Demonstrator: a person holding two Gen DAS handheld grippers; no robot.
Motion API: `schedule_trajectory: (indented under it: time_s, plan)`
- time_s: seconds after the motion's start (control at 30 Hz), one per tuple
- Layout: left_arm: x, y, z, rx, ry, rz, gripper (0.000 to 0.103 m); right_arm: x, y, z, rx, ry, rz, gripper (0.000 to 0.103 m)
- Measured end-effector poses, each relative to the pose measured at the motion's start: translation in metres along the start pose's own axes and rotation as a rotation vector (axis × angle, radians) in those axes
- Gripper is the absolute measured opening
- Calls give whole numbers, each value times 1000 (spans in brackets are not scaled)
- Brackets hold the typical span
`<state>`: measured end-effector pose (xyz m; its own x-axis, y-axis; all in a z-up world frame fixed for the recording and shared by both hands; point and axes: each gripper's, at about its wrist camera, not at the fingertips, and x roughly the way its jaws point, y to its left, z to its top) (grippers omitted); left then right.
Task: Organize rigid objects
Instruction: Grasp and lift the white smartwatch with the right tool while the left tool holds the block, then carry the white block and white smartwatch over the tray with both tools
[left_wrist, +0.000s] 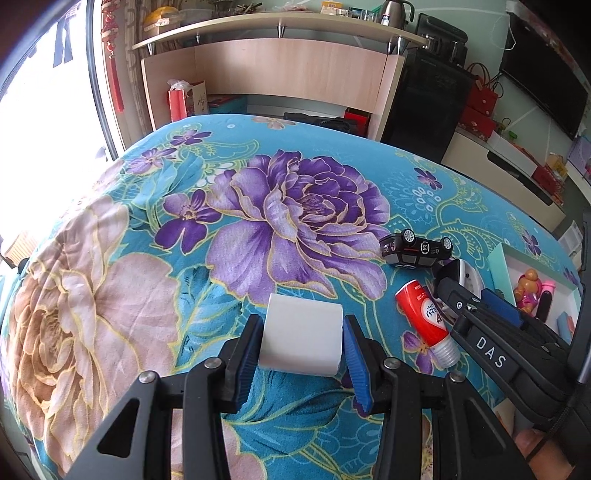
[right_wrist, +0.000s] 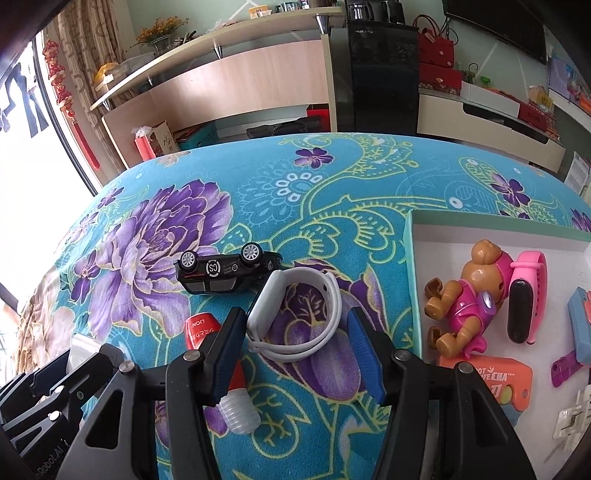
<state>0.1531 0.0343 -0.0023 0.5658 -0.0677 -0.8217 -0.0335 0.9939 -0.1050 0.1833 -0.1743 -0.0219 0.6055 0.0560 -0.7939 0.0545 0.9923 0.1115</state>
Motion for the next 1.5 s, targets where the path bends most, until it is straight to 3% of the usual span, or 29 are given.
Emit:
schedule_trajectory:
  time_s: [0.37, 0.83, 1.03, 1.5]
  plan:
    - [-2, -3, 0, 12, -12, 6, 47, -2, 2, -1, 2, 4, 40, 53]
    - [-22, -26, 5, 73, -73, -11, 47, -51, -11, 6, 15, -91, 68, 53]
    - [-35, -56, 6, 139, -101, -59, 47, -74, -43, 6, 59, -114, 35, 53]
    - [-48, -147, 3, 321, -101, -157, 47, -101, -142, 1, 186, -102, -139, 53]
